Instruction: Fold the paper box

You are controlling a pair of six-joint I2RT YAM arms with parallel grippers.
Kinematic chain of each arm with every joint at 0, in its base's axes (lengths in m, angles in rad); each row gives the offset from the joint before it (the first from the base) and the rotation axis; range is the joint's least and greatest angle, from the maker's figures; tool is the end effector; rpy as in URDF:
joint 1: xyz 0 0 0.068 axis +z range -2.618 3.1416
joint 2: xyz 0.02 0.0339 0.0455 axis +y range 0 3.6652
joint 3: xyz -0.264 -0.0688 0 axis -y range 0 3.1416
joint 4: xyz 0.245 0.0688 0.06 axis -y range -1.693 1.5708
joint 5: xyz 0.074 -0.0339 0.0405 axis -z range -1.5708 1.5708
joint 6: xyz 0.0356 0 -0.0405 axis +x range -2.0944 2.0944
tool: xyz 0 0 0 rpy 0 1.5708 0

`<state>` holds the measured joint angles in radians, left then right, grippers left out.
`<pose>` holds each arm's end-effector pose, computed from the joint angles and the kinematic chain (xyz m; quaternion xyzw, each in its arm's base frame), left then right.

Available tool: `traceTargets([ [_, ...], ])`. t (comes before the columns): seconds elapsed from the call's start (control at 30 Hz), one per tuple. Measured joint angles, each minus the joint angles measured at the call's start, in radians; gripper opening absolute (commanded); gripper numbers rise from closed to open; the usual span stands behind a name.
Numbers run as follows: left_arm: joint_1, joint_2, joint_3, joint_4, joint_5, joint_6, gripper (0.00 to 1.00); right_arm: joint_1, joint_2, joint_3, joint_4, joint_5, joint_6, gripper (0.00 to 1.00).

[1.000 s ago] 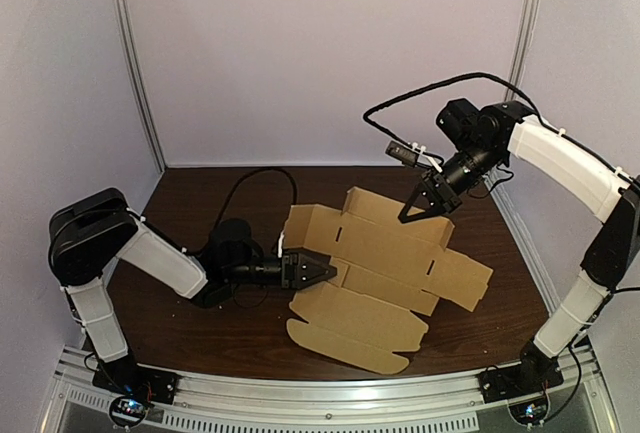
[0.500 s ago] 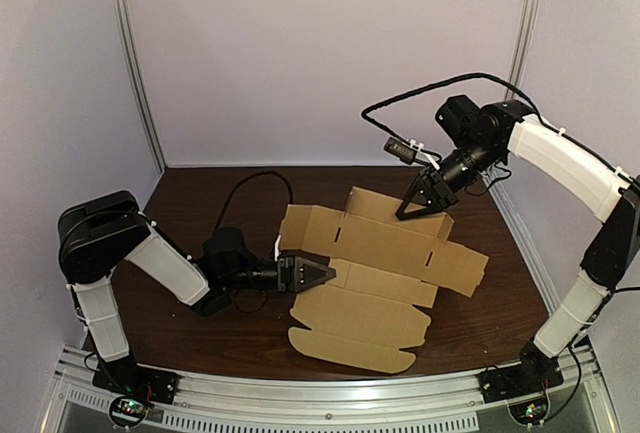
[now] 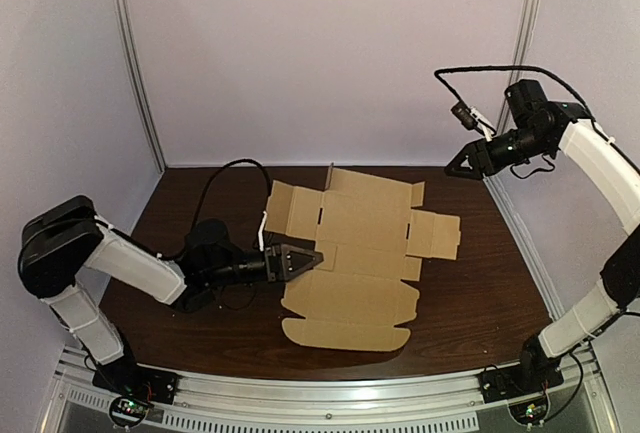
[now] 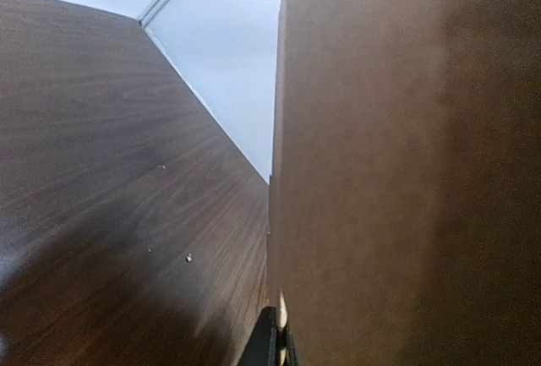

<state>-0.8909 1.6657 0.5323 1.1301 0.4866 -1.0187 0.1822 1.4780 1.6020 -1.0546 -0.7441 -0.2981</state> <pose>0.1811 -0.2505 0.1794 0.1258 0.6969 -0.6578 0.2566 0.2819 0.0765 0.3859 -0.3214 0.8317 0.3275 0.3126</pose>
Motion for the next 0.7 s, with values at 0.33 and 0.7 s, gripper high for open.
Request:
traceTargets([
  [0.33, 0.002, -0.252, 0.418, -0.789, -0.165, 0.360, 0.00, -0.222, -0.014, -0.307, 0.158, -0.087, 0.150, 0.45],
  [0.7, 0.002, -0.272, 0.324, -0.699, -0.134, 0.209, 0.00, -0.188, 0.031, -0.463, 0.464, -0.296, 0.323, 0.45],
])
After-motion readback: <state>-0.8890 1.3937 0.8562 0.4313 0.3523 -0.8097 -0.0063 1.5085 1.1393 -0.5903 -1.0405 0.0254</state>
